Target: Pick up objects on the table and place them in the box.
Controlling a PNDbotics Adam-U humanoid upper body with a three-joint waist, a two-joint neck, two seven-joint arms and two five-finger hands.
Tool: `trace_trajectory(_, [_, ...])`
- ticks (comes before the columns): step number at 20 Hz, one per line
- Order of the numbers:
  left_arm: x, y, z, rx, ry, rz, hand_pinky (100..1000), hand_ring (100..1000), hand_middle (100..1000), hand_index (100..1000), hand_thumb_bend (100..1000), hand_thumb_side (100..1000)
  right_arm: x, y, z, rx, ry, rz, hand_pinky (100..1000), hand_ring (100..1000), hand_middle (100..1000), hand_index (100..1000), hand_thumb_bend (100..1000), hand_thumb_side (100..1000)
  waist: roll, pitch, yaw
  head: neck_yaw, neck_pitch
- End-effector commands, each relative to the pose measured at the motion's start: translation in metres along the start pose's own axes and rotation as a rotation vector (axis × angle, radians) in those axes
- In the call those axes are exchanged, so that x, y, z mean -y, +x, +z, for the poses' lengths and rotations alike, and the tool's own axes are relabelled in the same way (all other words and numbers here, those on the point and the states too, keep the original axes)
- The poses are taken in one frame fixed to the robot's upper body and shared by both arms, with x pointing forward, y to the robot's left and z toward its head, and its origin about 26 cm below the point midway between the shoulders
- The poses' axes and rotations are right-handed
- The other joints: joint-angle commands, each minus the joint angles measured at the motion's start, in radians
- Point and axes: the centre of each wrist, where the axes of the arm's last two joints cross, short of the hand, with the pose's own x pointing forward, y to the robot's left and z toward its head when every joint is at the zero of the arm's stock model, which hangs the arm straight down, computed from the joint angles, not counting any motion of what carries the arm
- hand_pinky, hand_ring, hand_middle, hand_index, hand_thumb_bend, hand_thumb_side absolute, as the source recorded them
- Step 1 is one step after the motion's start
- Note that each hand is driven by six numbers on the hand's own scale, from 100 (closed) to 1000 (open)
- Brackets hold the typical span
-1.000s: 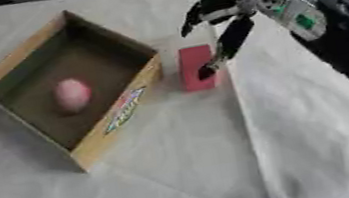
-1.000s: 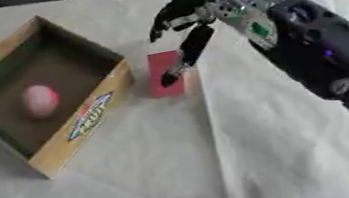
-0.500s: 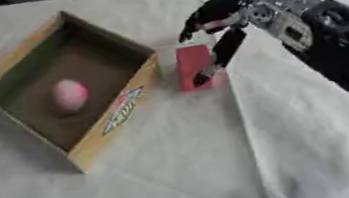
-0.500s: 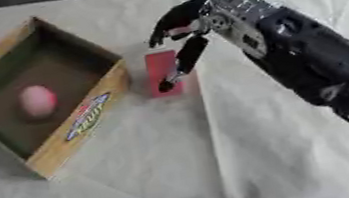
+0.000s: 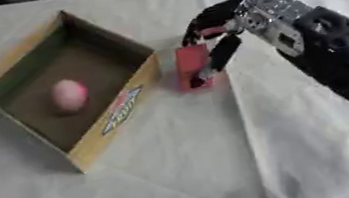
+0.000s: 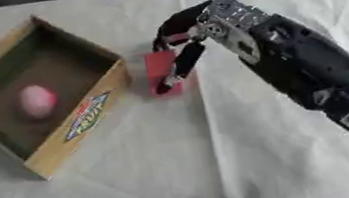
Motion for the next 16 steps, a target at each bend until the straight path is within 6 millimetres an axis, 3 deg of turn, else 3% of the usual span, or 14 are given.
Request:
trace_trajectory(1, [-0.002, 0.005, -0.005, 0.029, -0.006, -0.004, 624, 795, 1000, 742, 317, 1000, 0.009, -0.005, 0.007, -0.018, -0.036, -0.009, 811, 787, 650, 813, 609, 842, 0.004, -0.016, -0.001, 0.003, -0.004])
trace_trajectory(16, [-0.003, 0.005, -0.005, 0.033, -0.02, -0.014, 626, 796, 1000, 740, 316, 1000, 0.025, -0.009, 0.023, -0.02, -0.104, -0.067, 775, 717, 565, 753, 431, 597, 0.001, -0.023, -0.006, 0.009, -0.007])
